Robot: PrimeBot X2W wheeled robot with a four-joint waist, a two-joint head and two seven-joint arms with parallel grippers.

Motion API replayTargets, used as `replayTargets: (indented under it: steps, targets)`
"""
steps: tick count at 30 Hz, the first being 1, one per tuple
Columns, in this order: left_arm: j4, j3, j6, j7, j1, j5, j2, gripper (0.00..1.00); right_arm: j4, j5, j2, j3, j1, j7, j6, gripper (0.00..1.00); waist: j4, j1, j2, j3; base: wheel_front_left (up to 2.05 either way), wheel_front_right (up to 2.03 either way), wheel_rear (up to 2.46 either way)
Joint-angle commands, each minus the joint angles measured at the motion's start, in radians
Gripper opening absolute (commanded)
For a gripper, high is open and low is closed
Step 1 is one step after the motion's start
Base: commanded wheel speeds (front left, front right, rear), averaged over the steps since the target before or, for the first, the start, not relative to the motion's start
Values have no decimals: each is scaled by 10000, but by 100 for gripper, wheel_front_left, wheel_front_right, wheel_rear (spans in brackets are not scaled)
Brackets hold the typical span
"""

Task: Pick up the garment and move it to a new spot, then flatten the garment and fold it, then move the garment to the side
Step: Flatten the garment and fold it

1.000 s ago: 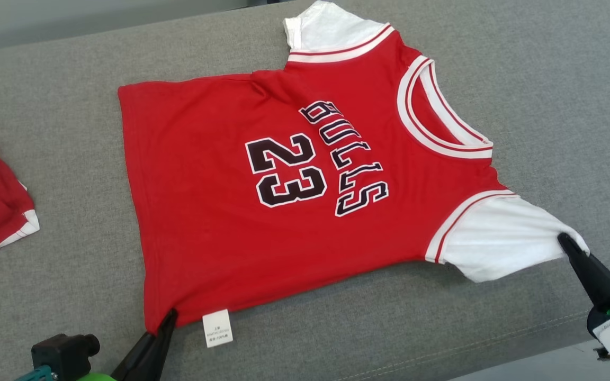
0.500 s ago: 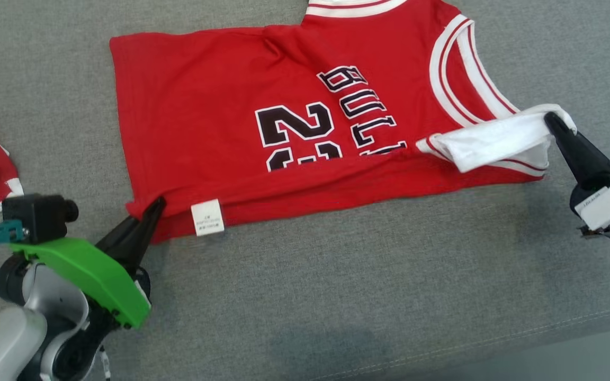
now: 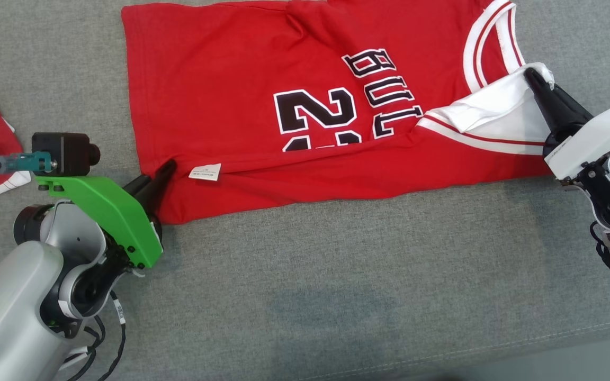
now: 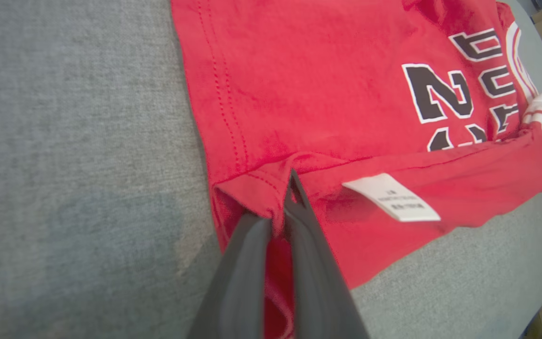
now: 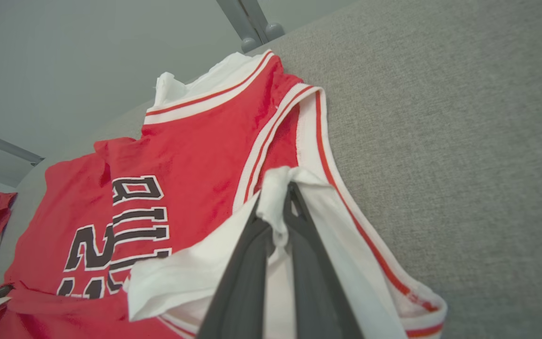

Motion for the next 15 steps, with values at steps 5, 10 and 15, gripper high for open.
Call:
replayTargets:
  steps: [5, 10, 15]
  targets:
    - [-7, -66, -240, -438, 18, 240, -27, 100, -96, -590, -395, 52, 2, -304, 4, 100, 22, 0, -1, -167, 0, 0, 0]
    - [-1331, 166, -167, -936, 926, 279, 580, 100, -1120, -1549, -1343, 71, 853, -9, 2, 100, -45, 0, -1, -411, 0, 0, 0]
    - [-2431, 202, 340, -1164, 1942, 413, 1135, 100, -2157, -2620, -1557, -398, 2031, 1107, 2, 100, -55, 0, -1, -591, 0, 0, 0]
